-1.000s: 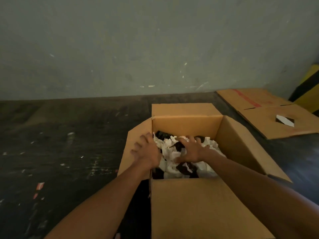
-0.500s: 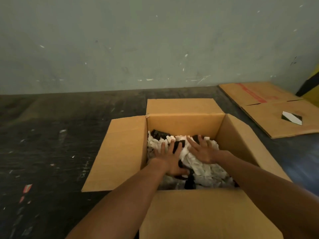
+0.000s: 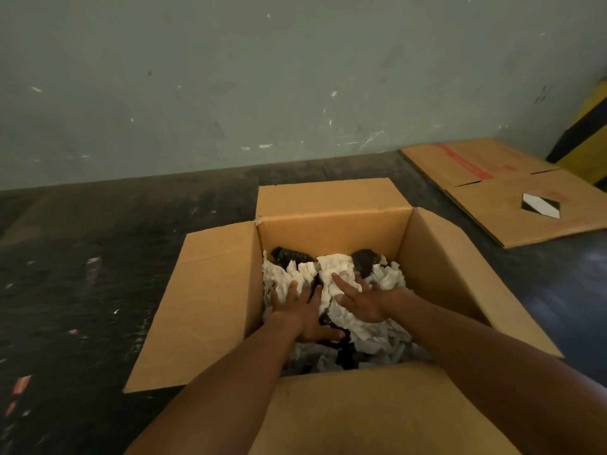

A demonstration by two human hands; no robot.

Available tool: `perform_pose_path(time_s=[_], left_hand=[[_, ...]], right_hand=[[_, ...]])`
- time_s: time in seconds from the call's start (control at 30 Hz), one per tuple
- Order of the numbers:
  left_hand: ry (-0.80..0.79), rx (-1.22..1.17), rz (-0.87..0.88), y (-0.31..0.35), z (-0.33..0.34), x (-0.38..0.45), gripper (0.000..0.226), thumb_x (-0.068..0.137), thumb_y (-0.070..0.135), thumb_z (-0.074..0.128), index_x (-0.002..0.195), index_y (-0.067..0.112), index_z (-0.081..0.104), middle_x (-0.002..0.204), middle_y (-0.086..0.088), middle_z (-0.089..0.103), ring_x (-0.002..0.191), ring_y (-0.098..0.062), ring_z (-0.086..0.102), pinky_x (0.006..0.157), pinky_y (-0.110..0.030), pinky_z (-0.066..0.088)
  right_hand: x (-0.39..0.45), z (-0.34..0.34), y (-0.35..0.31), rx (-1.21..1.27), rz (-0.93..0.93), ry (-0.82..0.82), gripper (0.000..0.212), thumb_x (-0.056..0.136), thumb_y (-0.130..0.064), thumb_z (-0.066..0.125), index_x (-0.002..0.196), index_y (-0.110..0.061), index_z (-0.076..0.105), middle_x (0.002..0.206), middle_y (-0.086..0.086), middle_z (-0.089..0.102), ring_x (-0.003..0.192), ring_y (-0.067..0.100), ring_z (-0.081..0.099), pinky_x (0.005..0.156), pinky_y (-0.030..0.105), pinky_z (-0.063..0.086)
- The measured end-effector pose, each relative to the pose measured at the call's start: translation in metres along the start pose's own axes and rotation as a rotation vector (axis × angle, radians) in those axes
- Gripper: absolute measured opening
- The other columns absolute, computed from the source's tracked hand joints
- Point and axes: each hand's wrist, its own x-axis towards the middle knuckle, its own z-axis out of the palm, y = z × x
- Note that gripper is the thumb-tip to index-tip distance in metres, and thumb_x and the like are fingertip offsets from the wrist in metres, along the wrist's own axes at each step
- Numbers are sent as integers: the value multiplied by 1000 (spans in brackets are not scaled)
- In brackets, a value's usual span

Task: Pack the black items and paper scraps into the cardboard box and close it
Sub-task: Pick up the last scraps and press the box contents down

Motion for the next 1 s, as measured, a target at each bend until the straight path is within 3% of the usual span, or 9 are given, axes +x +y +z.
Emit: perform_pose_path(time_s=[0.23,0.33,0.43,0.6,0.73,0.8,0.9,0.97,1.0], left_hand=[[120,-113,70,9,-27,-45,107,80,80,43,146,37,-30,158,-2,-32,143,-47,-20,116,-64,-1],[33,-60,124,5,-17,-62,92,88,71,44,147,46,-21,157,2,-32,144,-44,-22,117,-61,-2],[-106,17,119,0,3,-57,83,92,67,40,152,41,-11,160,2,-24,148,-38,-14,119,-55,-2],[-102,68,125,-2,12,-45,77,96,61,36,155,31,-5,163,-7,-13,151,-30,0,120,-52,-1],[64,-42,167,-6,1,-57,66,97,53,45,154,34,18,164,-2,13,147,-28,23,118,-45,23],[205,-57,167,-9,-10,-69,56,97,46,47,150,34,33,155,-3,36,140,-27,37,111,-39,35],[451,80,94,-11,-28,-92,42,98,41,43,139,34,47,137,-6,57,122,-25,54,97,-37,47],[653,136,44,-16,-32,-99,43,97,35,43,139,32,46,142,-4,53,127,-25,49,101,-40,42],[710,151,5,-19,-31,-101,48,96,33,44,144,31,40,151,-4,41,138,-27,37,108,-44,34]], right_hand=[[-83,-17,9,160,-14,259,69,91,-69,24,143,-54,-18,155,9,-33,145,42,-14,116,55,2],[-98,6,21,76,-23,66,85,88,-67,44,141,-56,-21,154,6,-37,147,37,-7,118,52,10],[-84,26,30,50,-12,-142,75,98,-45,45,139,-59,-16,159,7,-24,148,31,-5,119,46,14],[-85,23,25,97,-7,-167,66,102,-37,40,148,-50,-6,162,5,9,148,26,13,118,39,18],[-124,5,17,248,-41,67,65,92,-60,43,148,-50,12,158,-1,26,143,20,29,116,35,23],[-151,-9,15,326,-52,253,56,95,-54,44,147,-44,27,156,-3,30,140,19,34,112,33,27],[-183,-18,22,525,-11,667,39,98,-35,50,136,-33,50,137,-2,55,118,11,52,96,31,42],[-193,-10,35,597,134,992,35,96,-31,53,130,-32,52,134,2,55,120,18,51,100,43,44],[-194,-1,41,609,258,1111,36,93,-31,55,129,-34,51,138,4,49,126,24,44,104,50,38]])
